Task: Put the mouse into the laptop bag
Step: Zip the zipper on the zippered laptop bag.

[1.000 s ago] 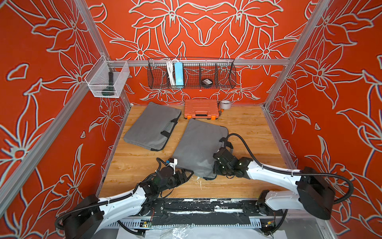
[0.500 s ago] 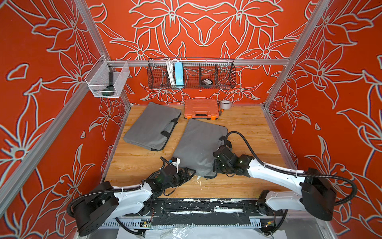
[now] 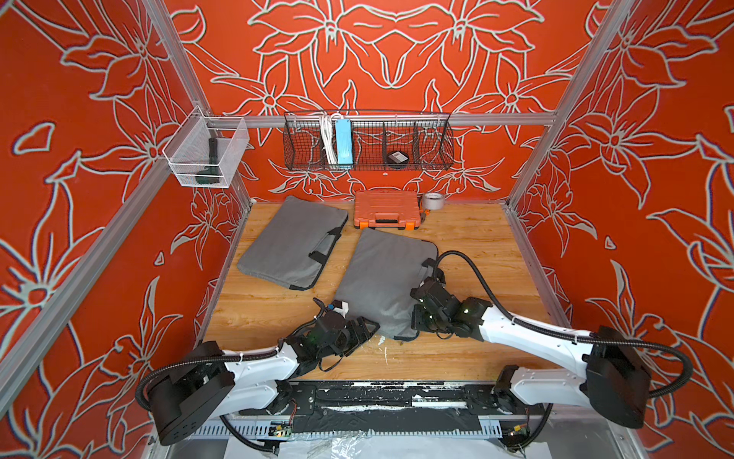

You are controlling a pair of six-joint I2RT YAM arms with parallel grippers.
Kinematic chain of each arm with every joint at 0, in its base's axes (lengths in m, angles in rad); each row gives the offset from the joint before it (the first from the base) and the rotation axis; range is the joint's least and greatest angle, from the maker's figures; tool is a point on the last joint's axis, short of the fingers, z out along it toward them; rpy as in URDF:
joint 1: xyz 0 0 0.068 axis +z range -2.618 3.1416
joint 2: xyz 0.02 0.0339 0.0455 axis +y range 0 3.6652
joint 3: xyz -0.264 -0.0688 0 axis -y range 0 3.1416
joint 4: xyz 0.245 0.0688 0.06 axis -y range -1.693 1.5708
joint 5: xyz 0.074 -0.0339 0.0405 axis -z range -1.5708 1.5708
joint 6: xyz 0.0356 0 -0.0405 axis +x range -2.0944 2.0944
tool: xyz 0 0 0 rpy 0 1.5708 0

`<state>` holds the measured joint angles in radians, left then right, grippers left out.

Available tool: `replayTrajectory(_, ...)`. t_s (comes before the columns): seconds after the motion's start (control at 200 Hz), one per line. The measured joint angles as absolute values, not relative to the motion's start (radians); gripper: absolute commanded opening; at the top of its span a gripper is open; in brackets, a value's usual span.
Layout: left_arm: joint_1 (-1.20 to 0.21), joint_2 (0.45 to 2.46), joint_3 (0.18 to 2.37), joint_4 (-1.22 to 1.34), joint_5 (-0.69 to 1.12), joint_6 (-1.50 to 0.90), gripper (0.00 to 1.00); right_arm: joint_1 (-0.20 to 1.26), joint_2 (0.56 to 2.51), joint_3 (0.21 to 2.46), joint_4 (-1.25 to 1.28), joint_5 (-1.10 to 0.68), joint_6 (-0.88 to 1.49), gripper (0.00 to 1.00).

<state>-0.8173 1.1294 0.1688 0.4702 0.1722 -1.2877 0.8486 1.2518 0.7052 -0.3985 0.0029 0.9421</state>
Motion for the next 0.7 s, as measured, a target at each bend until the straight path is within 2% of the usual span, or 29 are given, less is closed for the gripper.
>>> replayTrajectory(0.155,-0.817,1.139,0.184,0.456,0.189,-1.306,0.87,0.846,1.254,0.708,-0.399,-0.004,0.941,0.0)
replayTrajectory(0.215,-0.817,1.159,0.199,0.455,0.195,-1.309,0.83,0.844,1.255,0.712,-0.4,-0.008,0.941,0.0)
replayTrajectory(0.295,-0.817,1.198,0.22,0.463,0.199,-1.32,0.63,0.844,1.255,0.716,-0.402,-0.009,0.941,0.0)
replayTrajectory(0.325,-0.817,1.214,0.227,0.468,0.2,-1.322,0.5,0.844,1.255,0.717,-0.403,-0.009,0.941,0.0)
replayTrajectory(0.355,-0.818,1.23,0.234,0.471,0.201,-1.317,0.31,0.844,1.255,0.718,-0.403,-0.009,0.941,0.0)
replayTrajectory(0.375,-0.818,1.241,0.241,0.471,0.201,-1.313,0.23,0.844,1.255,0.718,-0.404,-0.009,0.941,0.04)
replayTrajectory(0.41,-0.818,1.254,0.251,0.47,0.198,-1.316,0.14,0.844,1.254,0.718,-0.407,-0.008,0.94,0.14)
replayTrajectory(0.465,-0.818,1.264,0.271,0.458,0.189,-1.316,0.07,0.844,1.253,0.718,-0.412,-0.003,0.936,0.33)
replayTrajectory(0.51,-0.819,1.263,0.287,0.445,0.184,-1.312,0.04,0.844,1.248,0.719,-0.422,0.012,0.926,0.44)
replayTrajectory(0.586,-0.822,1.262,0.313,0.416,0.18,-1.313,0.02,0.844,1.225,0.721,-0.447,0.06,0.929,0.52)
replayTrajectory(0.696,-0.823,1.265,0.364,0.351,0.179,-1.304,0.0,0.857,1.18,0.722,-0.484,0.12,0.921,0.57)
